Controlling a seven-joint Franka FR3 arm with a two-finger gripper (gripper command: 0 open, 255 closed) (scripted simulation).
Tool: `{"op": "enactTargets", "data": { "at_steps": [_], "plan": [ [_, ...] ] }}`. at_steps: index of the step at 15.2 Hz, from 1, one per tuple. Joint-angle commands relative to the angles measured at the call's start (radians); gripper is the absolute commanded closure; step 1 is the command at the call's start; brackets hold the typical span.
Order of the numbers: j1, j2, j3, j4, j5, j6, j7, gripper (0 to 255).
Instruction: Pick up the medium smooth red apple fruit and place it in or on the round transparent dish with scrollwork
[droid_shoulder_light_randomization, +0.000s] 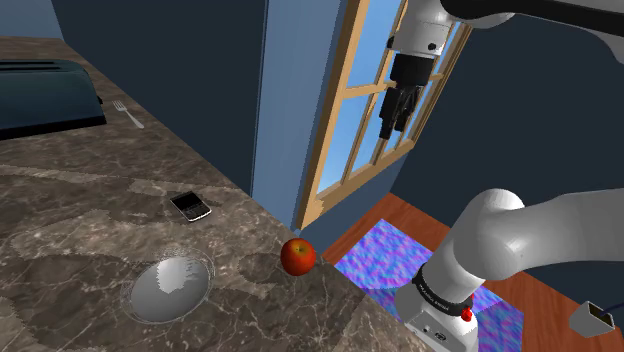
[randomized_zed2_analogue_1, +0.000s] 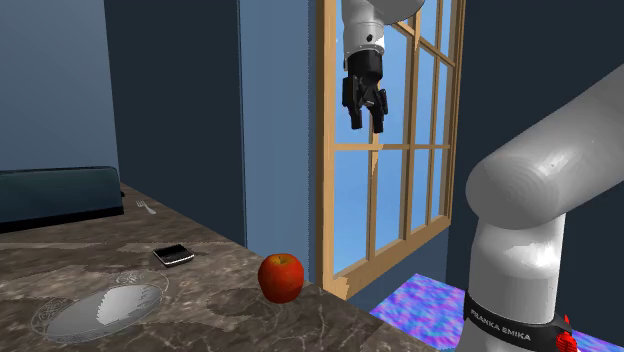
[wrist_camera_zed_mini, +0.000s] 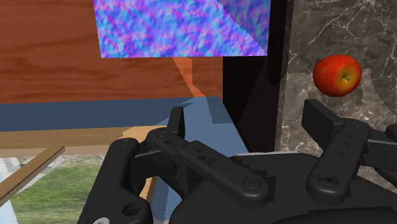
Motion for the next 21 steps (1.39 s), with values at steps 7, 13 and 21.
{"op": "enactTargets", "data": {
  "at_steps": [7,13,21],
  "plan": [
    [0.012,-0.062,0.145,-0.150,0.112,0.104,0.206,0],
    [0.037,-0.054,0.311,-0.247,0.239,0.233,0.411,0],
    [0.045,0.093,0.560,-0.283,0.387,0.455,0.681,0]
  ]
}}
